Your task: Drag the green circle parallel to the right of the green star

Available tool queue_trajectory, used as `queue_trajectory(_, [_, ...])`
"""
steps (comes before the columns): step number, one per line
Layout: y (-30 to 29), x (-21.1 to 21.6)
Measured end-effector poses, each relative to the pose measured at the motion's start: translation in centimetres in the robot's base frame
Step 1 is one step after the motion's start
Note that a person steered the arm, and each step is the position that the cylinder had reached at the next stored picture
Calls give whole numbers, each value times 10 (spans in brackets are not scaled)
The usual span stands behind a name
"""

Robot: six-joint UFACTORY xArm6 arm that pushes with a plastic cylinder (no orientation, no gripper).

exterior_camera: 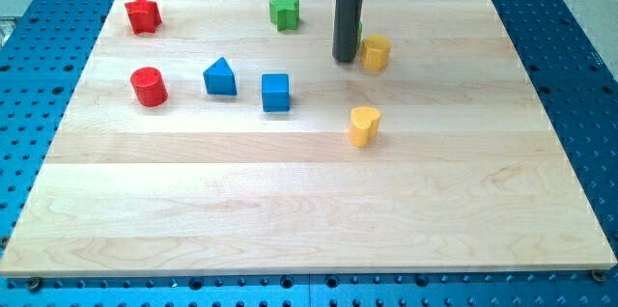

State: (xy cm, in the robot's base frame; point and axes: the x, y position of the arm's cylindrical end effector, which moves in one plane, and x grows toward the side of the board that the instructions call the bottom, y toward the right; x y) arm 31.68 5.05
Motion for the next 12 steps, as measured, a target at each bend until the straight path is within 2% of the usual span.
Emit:
queue_trajectory(1, [-40, -1])
queue_trajectory(2, [-29, -11])
queue_trajectory(4, [75, -47])
queue_trajectory(5, [97, -54])
queue_trajectory(7, [96, -53])
queue_trajectory(9, [97, -89])
queue_trajectory(12, [109, -86])
